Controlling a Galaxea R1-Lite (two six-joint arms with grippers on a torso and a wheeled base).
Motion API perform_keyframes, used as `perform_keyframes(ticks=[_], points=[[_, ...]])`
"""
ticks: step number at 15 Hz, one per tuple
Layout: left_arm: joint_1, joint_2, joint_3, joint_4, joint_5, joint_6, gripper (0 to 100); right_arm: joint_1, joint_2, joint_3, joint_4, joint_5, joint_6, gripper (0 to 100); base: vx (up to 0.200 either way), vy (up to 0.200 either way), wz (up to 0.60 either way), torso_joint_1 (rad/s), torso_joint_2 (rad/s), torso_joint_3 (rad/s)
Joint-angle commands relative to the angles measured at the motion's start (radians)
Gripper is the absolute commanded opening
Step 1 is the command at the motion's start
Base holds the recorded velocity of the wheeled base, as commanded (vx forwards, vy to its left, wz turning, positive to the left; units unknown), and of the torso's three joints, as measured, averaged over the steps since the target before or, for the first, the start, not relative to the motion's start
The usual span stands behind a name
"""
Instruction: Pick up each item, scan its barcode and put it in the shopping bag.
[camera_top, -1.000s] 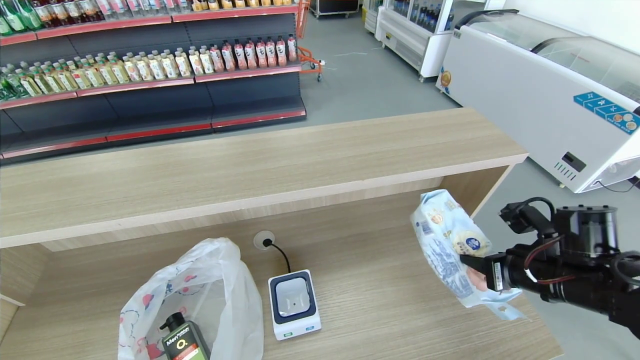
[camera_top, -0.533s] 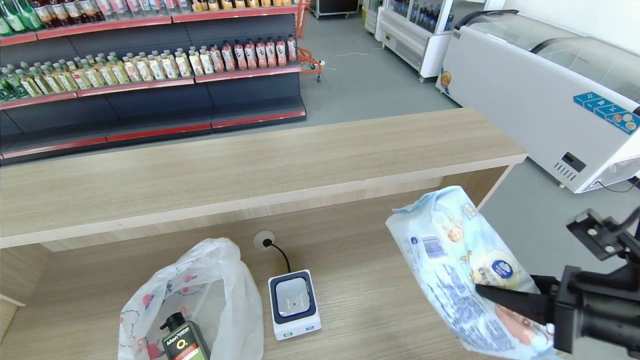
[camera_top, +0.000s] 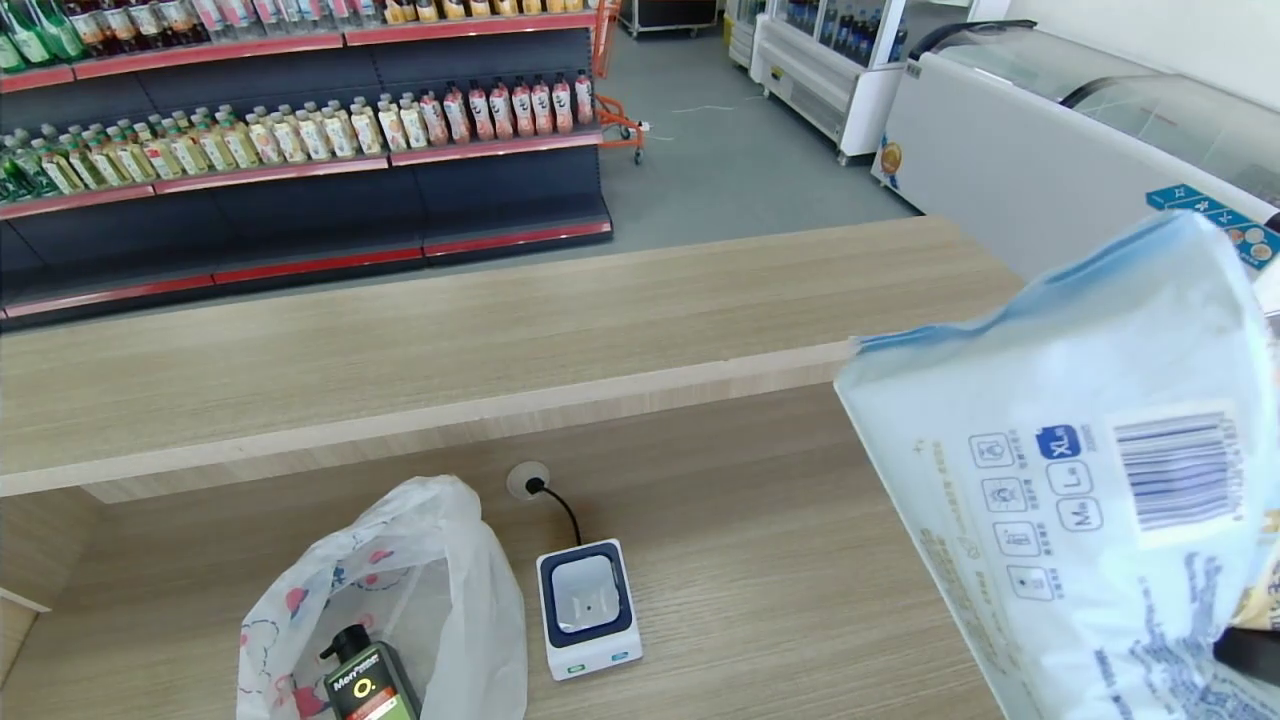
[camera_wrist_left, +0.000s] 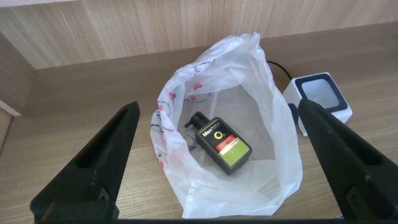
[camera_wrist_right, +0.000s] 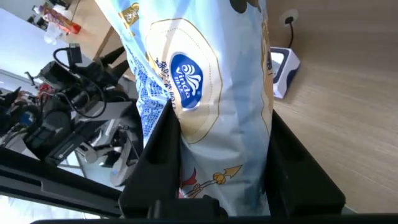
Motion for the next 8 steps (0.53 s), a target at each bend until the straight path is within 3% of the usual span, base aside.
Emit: perform_keyframes(ticks=[1,5,8], points=[[0.001,0.000,0.000,0.000,0.000,0.000,100,0.031,-0.029,-0.021,0.000,-0.017,0.002,0,0.000,0.000,0.00,0.000,0.00,0.000],[-0.001,0.000,0.000,0.000,0.000,0.000,100,0.046,-0.011,-0.026,-0.002,-0.108,0.002,0,0.000,0.000,0.00,0.000,0.00,0.000],[0.001,0.000,0.000,0.000,0.000,0.000,100,0.147,-0.009,0.023,-0.081,-0.099,0.089,0,0.000,0.000,0.00,0.000,0.00,0.000]])
